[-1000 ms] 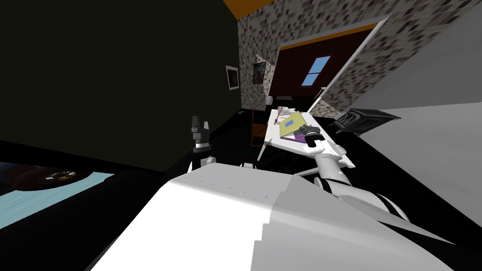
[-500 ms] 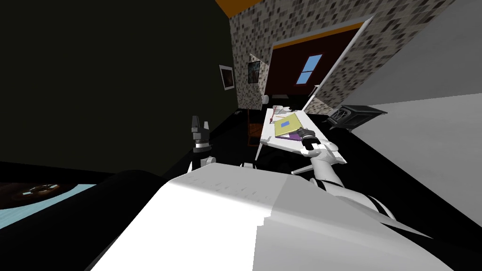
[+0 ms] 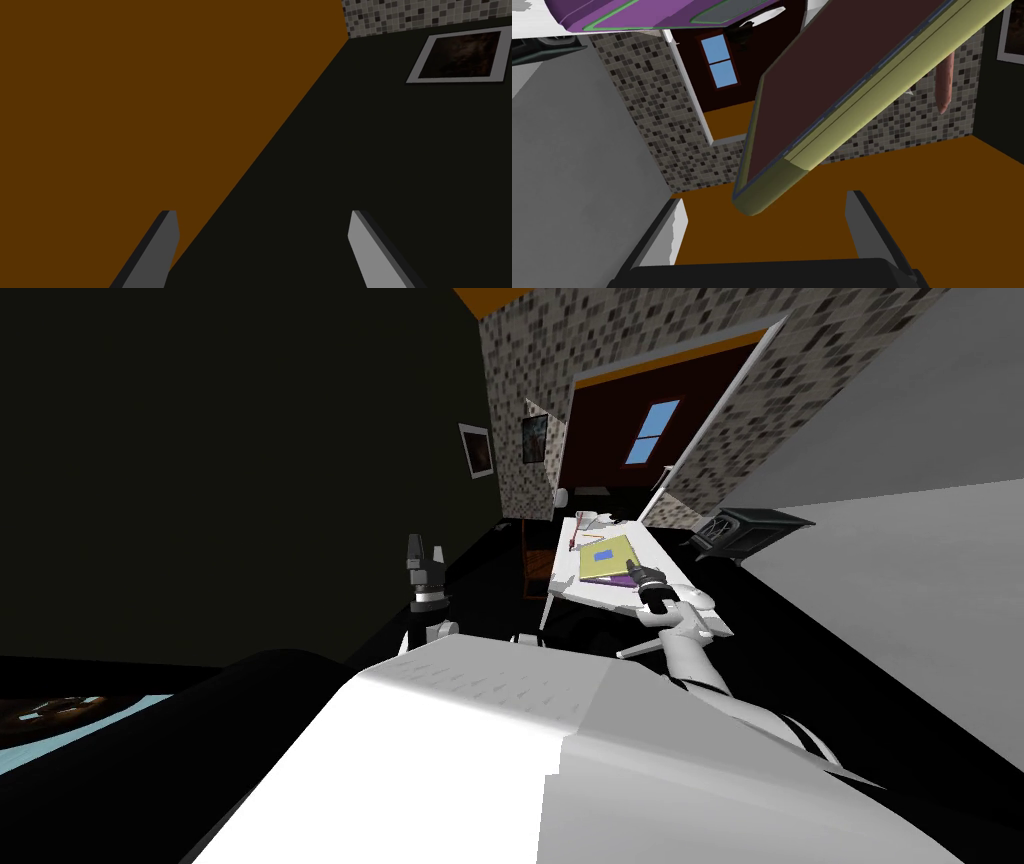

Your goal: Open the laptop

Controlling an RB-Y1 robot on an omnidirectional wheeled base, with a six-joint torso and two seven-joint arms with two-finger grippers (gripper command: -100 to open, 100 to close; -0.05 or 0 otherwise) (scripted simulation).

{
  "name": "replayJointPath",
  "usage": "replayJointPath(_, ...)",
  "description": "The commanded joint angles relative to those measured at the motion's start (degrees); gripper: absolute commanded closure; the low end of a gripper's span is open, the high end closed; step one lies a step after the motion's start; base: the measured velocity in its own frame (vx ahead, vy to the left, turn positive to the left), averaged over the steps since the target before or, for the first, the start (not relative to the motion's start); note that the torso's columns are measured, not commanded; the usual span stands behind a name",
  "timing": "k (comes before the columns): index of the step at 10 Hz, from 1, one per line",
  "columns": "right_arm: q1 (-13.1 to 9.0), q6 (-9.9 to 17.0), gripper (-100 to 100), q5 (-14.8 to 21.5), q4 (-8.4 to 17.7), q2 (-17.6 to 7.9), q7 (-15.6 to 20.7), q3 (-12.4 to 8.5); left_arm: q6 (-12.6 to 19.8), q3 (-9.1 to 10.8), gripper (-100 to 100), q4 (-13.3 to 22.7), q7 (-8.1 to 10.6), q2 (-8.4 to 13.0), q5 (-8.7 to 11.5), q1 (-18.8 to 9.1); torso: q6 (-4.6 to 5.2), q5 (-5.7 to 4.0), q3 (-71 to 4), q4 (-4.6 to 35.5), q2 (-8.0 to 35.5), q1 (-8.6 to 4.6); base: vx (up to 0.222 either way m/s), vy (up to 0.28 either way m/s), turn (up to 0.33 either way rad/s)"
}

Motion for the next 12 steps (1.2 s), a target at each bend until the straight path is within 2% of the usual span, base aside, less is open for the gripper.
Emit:
replayJointPath(1,1.7,2.8,-100,-1.8,-3.5,-1.6,-0.5,1.5,0.0,0.0,0,0.0,0.0,0.0,0.0,0.0,0.04,-0.01,0.0,0.0,0.1,-0.05,0.009,0.005,-0.001)
replayJointPath(3,3.9,6.1,-100,-4.3,-7.1,-3.8,-1.4,3.6,0.0,0.0,0,0.0,0.0,0.0,0.0,0.0,0.05,-0.04,0.0,0.0,0.0,-0.15,0.012,0.001,0.011)
replayJointPath(4,3.9,6.1,-100,-4.3,-7.9,-3.8,-1.4,3.6,0.0,0.0,0,0.0,0.0,0.0,0.0,0.0,0.05,-0.05,0.0,0.0,-0.1,-0.17,0.012,-0.003,0.001)
replayJointPath(6,6.0,9.3,-100,-6.7,-11.7,-6.1,-2.3,5.7,0.0,0.0,0,0.0,0.0,0.0,0.0,0.0,0.05,-0.04,0.0,0.0,-0.1,-0.16,0.016,-0.005,0.011)
replayJointPath(7,6.0,9.3,-100,-6.7,-12.3,-6.1,-2.3,5.7,0.0,0.0,0,0.0,0.0,0.0,0.0,0.0,0.05,-0.04,0.0,0.0,-0.1,-0.14,0.013,-0.003,0.003)
replayJointPath(9,8.2,12.6,-100,-9.2,-16.1,-8.3,-3.2,7.8,0.0,0.0,0,0.0,0.0,0.0,0.0,0.0,0.05,-0.03,0.0,0.0,0.0,-0.12,0.015,-0.001,0.011)
replayJointPath(10,8.2,12.6,-100,-9.2,-16.7,-8.3,-3.2,7.8,0.0,0.0,0,0.0,0.0,0.0,0.0,0.0,0.05,-0.03,0.0,0.0,0.0,-0.13,0.013,-0.003,0.003)
replayJointPath(11,9.3,14.3,-100,-10.4,-18.9,-9.4,-3.6,8.9,0.0,0.0,0,0.0,0.0,0.0,0.0,0.0,0.05,-0.04,0.0,0.0,0.0,-0.14,0.012,-0.004,0.009)
replayJointPath(12,8.7,13.4,-100,-9.8,-17.8,-8.8,-3.3,8.4,0.0,0.0,0,0.0,0.0,0.0,0.0,0.0,0.05,-0.04,0.0,0.0,0.0,-0.14,0.006,-0.002,0.002)
